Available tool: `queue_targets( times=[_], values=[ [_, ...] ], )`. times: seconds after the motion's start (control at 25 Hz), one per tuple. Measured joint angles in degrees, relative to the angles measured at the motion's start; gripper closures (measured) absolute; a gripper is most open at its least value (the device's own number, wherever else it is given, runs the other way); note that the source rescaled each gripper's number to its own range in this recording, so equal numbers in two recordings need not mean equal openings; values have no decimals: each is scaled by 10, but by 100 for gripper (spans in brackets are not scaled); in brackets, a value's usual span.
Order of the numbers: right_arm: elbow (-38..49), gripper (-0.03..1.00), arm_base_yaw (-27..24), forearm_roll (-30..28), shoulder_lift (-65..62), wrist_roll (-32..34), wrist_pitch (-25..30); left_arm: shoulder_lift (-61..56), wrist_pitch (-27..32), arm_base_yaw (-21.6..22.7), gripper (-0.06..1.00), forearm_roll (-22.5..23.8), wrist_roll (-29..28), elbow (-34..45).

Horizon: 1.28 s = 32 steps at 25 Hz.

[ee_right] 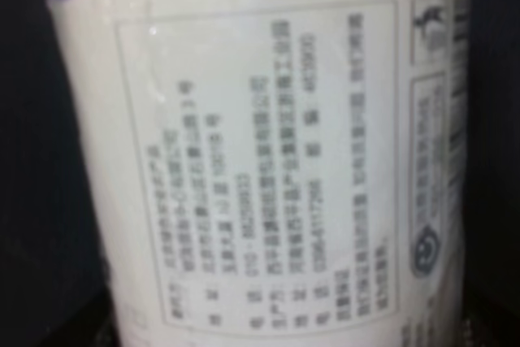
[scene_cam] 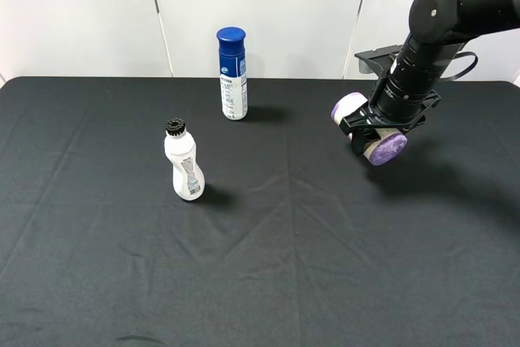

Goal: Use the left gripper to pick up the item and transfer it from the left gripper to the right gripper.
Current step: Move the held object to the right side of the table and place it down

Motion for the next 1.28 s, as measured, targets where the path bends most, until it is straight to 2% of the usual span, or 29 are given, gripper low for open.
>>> queue_targets(
  times=[0.6,0.64,0.68,0.72,0.76,0.8,0.84,0.96,1.28],
  values=[
    [0,96,0,4,0,0,3,0,0,0,-5,0,0,0],
    [0,91,0,4,0,0,3,0,0,0,-5,0,0,0],
    [0,59,0,4,0,0,2,0,0,0,-5,0,0,0],
    [0,37,0,4,0,0,0,0,0,0,-5,0,0,0],
    [-1,20,0,4,0,0,0,0,0,0,-5,0,0,0],
    [-1,10,0,5,0,0,0,0,0,0,-5,0,0,0],
    [-1,5,0,5,0,0,0,0,0,0,-5,0,0,0],
    [-1,-2,0,5,0,0,0,0,0,0,-5,0,0,0],
    [-1,-3,0,8,0,0,-1,0,0,0,-5,0,0,0]
  ],
)
